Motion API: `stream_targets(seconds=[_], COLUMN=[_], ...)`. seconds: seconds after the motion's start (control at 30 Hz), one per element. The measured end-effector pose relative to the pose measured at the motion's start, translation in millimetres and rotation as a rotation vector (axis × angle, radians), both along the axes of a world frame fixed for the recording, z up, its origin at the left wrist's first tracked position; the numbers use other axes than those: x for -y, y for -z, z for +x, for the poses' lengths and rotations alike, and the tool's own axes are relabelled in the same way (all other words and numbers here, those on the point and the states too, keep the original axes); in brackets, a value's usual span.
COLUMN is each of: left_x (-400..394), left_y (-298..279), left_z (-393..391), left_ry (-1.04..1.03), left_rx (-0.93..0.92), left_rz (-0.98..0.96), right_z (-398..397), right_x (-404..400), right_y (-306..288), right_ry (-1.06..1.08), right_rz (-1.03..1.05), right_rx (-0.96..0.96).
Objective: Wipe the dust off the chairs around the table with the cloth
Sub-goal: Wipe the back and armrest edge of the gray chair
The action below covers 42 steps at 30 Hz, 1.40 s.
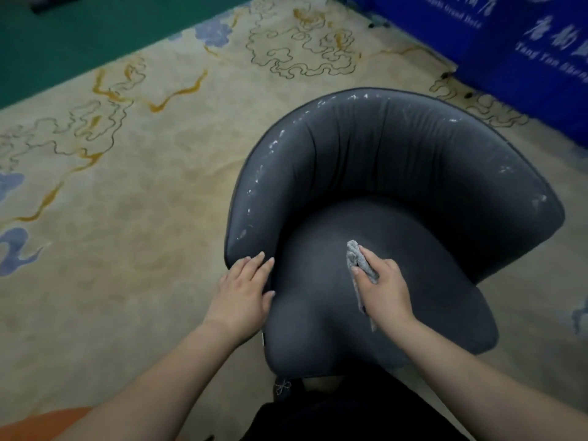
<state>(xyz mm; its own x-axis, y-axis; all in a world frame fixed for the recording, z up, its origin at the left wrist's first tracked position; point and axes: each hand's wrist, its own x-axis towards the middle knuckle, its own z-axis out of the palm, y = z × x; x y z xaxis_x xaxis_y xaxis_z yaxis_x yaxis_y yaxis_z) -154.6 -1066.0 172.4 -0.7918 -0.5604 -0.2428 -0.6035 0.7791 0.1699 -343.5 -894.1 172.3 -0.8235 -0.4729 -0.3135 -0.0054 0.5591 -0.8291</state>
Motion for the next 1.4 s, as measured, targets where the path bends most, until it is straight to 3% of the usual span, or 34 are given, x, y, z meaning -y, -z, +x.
stream_targets(seconds=[0.57, 1.07, 1.4], left_x=[57.1, 220.3, 246.6], left_y=[1.9, 13.0, 28.4], left_z=[7.4, -32.9, -49.2], left_ry=[-0.268, 0.24, 0.571], left_rx=[0.028, 0.142, 0.246], left_rz=[-0.009, 0.152, -0.083], right_z=[13.8, 87.9, 128.6], right_x=[25.1, 154.2, 169.2], right_y=[-19.7, -6.5, -6.6], right_ry=[-0.005, 0.339, 0.511], right_rz=[-0.037, 0.021, 0.062], right_rx=[-0.013, 0.046, 0.033])
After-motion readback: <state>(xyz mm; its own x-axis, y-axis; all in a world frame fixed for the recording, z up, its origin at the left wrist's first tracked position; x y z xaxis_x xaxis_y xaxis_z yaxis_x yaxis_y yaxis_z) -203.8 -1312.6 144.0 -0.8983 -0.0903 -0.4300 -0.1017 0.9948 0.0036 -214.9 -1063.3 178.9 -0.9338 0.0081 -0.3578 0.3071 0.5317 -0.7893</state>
